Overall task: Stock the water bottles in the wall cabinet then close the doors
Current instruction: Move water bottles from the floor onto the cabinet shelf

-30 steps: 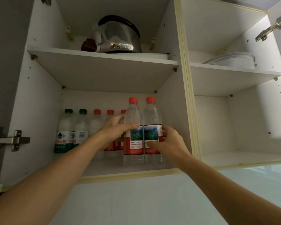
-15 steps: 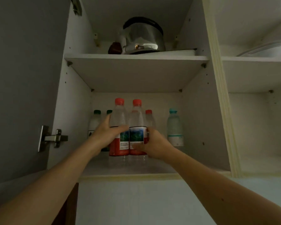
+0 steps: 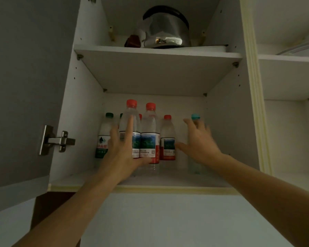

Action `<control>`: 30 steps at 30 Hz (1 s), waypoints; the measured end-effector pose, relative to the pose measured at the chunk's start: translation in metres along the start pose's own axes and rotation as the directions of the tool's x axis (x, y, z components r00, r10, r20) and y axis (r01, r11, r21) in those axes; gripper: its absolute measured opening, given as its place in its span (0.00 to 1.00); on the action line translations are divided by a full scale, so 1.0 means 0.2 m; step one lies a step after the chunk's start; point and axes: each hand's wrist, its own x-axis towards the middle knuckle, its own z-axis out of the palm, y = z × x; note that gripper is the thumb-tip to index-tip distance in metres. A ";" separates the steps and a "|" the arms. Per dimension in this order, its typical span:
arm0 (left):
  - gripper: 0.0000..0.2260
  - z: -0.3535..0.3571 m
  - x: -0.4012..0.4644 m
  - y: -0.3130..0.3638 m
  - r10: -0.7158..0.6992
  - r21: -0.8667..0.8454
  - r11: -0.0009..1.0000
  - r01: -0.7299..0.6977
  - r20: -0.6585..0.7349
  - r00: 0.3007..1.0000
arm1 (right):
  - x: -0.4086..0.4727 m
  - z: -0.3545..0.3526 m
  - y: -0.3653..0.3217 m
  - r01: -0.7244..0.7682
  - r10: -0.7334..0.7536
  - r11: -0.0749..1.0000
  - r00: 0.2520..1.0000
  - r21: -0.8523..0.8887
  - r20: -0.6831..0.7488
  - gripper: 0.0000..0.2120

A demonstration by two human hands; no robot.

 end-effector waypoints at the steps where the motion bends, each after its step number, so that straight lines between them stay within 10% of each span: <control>1: 0.62 0.00 0.00 0.00 -0.007 0.014 1.000 0.007 0.014 1.000 | 0.02 -0.02 0.05 -0.049 0.050 0.998 0.999 -0.042 0.017 0.48; 7: 0.59 0.01 -0.01 0.00 -0.004 0.046 0.999 0.001 0.064 0.998 | 0.04 0.05 0.18 -0.378 0.318 0.921 0.867 0.092 0.383 0.63; 22: 0.56 0.02 0.00 -0.03 0.052 0.023 0.998 -0.053 0.017 0.998 | 0.29 0.23 0.18 -0.571 0.404 0.795 0.749 0.204 0.525 0.55; 30: 0.57 0.02 -0.01 -0.03 0.062 0.014 0.998 -0.062 0.013 0.998 | 0.34 0.31 0.26 -0.440 0.348 0.894 0.801 0.086 0.487 0.62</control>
